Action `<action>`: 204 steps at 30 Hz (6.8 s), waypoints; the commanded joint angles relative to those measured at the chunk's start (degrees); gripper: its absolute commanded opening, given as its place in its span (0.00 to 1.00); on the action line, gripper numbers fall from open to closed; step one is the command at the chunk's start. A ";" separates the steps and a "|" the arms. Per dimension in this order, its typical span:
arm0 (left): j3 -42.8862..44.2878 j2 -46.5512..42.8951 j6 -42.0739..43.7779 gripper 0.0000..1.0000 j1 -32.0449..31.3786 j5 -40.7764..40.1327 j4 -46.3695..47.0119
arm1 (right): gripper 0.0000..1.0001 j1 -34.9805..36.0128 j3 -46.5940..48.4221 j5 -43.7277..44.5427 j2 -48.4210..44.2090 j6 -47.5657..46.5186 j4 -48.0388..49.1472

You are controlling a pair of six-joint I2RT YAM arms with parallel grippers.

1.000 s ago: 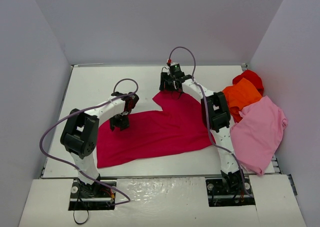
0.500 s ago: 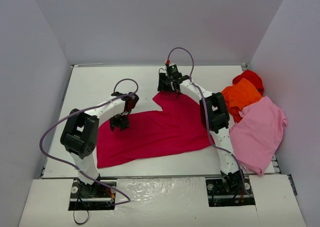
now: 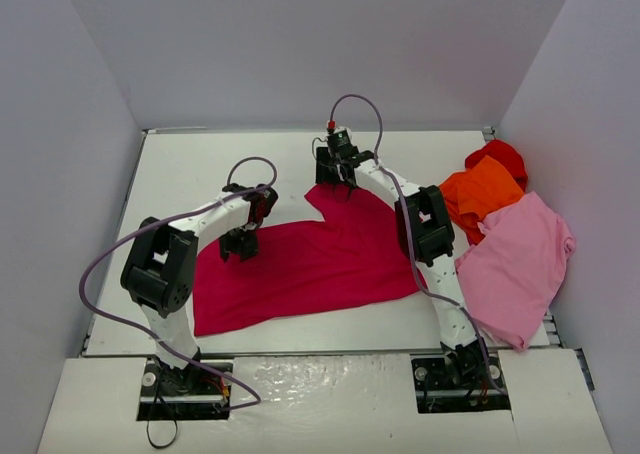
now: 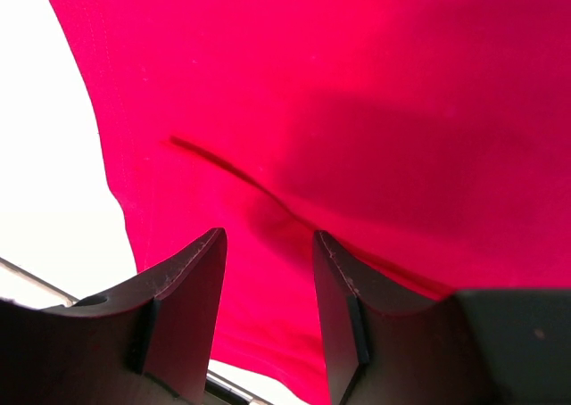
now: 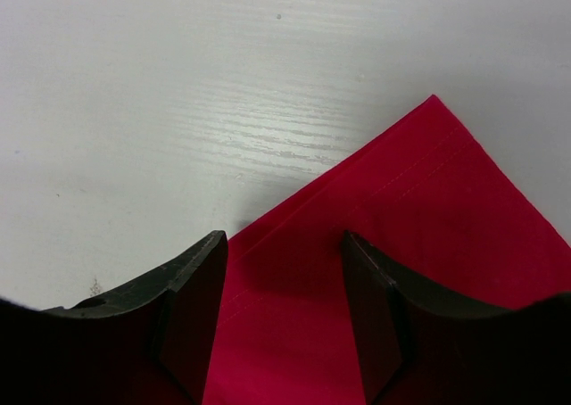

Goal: Fold and stack the t-shirts

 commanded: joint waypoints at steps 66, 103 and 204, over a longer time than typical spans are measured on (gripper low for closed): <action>11.93 12.27 -2.92 0.54 12.52 -3.07 -1.34 | 0.00 0.50 -12.30 21.07 1.80 -7.67 -6.71; 2.82 -0.17 1.29 0.00 14.75 1.26 6.70 | 0.00 -0.98 -25.31 22.81 -10.97 -6.05 -4.17; 5.36 -4.29 1.72 0.00 9.22 -0.27 -4.13 | 0.00 20.38 -70.13 35.85 -78.59 8.73 -5.94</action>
